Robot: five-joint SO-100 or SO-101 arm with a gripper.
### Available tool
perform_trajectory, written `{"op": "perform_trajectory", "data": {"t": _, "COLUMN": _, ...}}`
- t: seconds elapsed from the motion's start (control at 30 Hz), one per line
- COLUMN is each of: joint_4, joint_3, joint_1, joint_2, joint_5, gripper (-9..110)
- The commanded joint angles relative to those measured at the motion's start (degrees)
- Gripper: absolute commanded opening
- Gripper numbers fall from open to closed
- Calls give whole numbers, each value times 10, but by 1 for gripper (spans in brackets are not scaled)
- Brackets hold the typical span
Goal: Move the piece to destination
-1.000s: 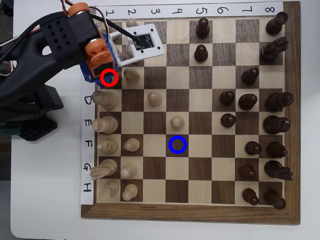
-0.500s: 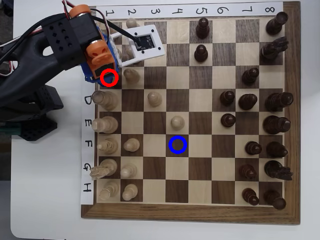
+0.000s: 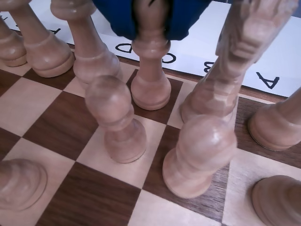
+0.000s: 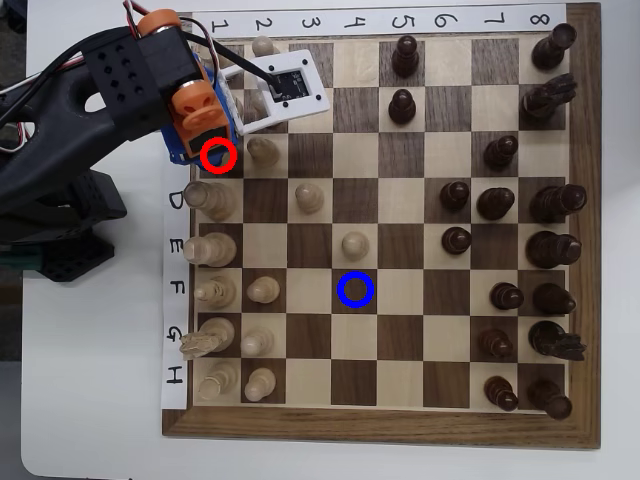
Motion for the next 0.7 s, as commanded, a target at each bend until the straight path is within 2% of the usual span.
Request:
{"op": "perform_trajectory", "data": {"t": 0.0, "joint_4": -3, "joint_3": -13, "joint_1": 15, "joint_2": 12, "joint_5": 176, "gripper": 0}}
{"op": "perform_trajectory", "data": {"t": 0.67, "joint_4": 50, "joint_3": -70, "joint_1": 45, "joint_2": 71, "joint_5": 168, "gripper": 0}}
